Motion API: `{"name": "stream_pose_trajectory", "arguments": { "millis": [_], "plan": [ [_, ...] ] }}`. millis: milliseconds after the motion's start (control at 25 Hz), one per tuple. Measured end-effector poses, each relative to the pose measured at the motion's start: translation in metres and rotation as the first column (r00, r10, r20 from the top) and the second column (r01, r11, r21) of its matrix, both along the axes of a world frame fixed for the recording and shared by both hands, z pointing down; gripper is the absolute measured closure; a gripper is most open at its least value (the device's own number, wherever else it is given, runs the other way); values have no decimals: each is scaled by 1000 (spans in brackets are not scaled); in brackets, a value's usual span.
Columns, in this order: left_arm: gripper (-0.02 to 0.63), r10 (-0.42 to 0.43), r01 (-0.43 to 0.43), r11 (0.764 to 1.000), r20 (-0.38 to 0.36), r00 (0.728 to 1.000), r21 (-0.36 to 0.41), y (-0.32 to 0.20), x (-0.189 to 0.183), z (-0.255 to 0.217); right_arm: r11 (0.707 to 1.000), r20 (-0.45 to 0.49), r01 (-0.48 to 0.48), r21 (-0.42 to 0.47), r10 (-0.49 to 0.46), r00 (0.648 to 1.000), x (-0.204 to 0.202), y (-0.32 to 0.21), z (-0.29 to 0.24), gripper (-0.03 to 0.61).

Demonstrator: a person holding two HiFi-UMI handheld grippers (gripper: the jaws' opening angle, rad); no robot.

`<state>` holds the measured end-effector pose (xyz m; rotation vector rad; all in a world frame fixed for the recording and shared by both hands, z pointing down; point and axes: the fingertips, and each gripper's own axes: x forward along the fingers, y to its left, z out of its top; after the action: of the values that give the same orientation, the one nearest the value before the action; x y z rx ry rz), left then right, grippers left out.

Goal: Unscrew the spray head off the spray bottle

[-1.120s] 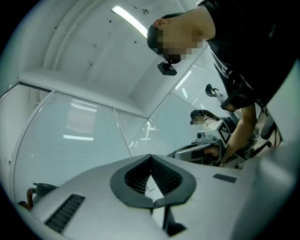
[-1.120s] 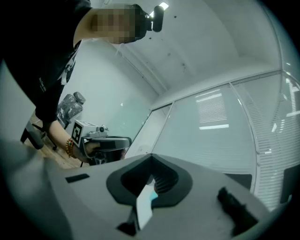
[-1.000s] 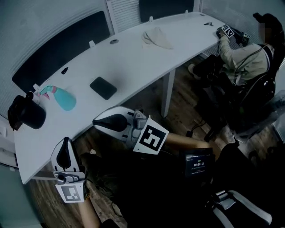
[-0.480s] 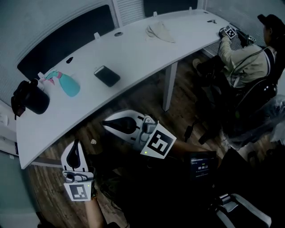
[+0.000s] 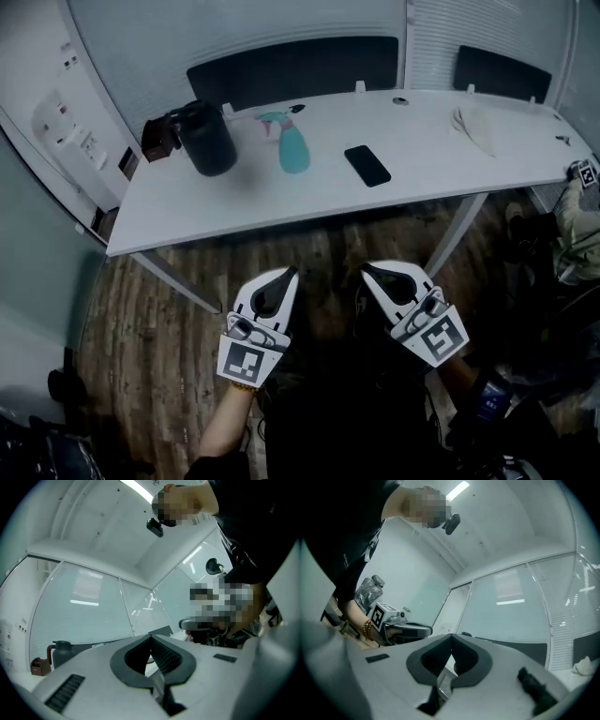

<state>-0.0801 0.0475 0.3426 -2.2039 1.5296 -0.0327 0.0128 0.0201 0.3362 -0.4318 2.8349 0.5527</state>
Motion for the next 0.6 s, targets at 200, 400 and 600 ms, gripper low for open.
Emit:
{"name": "stream_pose_trajectory", "arguments": {
  "millis": [200, 400, 600],
  "plan": [
    [609, -5, 4, 1000, -34, 999, -17, 9, 2, 6, 1000, -26, 18, 18, -17, 1000, -2, 12, 5, 575],
    [607, 1, -1, 1000, -43, 999, -18, 7, 2, 6, 1000, -21, 23, 3, -23, 1000, -8, 9, 5, 575],
    [609, -17, 16, 1000, -37, 999, -14, -1, -2, 11, 1000, -32, 31, 7, -30, 999, -17, -2, 11, 575]
  ]
}}
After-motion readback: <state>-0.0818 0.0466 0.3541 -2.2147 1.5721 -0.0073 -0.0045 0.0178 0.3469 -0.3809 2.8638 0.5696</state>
